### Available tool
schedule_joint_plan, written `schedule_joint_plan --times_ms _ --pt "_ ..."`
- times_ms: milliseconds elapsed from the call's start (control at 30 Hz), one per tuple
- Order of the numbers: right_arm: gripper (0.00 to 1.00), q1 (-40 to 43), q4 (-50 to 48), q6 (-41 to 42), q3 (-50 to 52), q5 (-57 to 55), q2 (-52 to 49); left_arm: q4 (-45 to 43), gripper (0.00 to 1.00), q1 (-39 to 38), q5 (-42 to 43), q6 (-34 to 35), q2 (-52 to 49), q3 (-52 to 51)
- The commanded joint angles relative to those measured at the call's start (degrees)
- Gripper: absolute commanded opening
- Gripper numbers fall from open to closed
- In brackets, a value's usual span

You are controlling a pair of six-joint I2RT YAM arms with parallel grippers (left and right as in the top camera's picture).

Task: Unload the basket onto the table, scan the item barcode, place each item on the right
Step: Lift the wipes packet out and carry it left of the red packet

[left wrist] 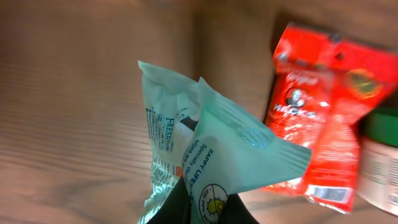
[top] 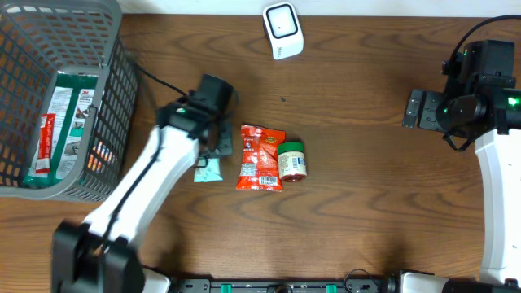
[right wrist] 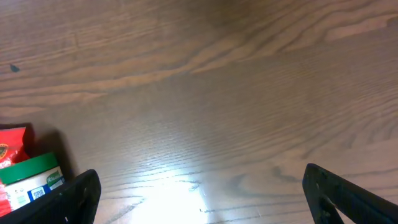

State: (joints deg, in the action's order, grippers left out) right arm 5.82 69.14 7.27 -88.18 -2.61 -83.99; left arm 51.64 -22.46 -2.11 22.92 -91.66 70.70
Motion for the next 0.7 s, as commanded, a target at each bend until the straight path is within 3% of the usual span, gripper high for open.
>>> schedule_joint_plan --times_ms 0,400,433,533,567,667 --pt "0.99 0.13 -0.09 0.83 -0.59 -0.52 0.07 -1.31 0.07 -1.22 -3.52 2.95 -4.55 0.33" --pt "0.99 0.13 -0.09 0.83 -0.59 -0.52 0.07 -3.58 0.07 -2.93 -6.08 3.96 -13.27 0.33" --pt "0.99 0.13 -0.09 0.85 -0.59 -0.52 0.07 -3.78 0.13 -3.04 -6.08 3.96 -13.42 0.33" --pt "0.99 0.13 -0.09 0.85 -0.59 -0.52 0.07 -4.04 0.64 -3.13 -6.03 3.93 -13.6 0.35" --pt "0.99 0.13 -0.09 0.85 -0.59 -0.52 0.07 -4.04 0.75 -3.13 -6.03 3.69 -13.55 0.42" --pt "0.99 0.13 -0.09 0.83 -0.59 -0.52 0.07 -3.43 0.77 -2.69 -5.29 0.63 -13.0 1.7"
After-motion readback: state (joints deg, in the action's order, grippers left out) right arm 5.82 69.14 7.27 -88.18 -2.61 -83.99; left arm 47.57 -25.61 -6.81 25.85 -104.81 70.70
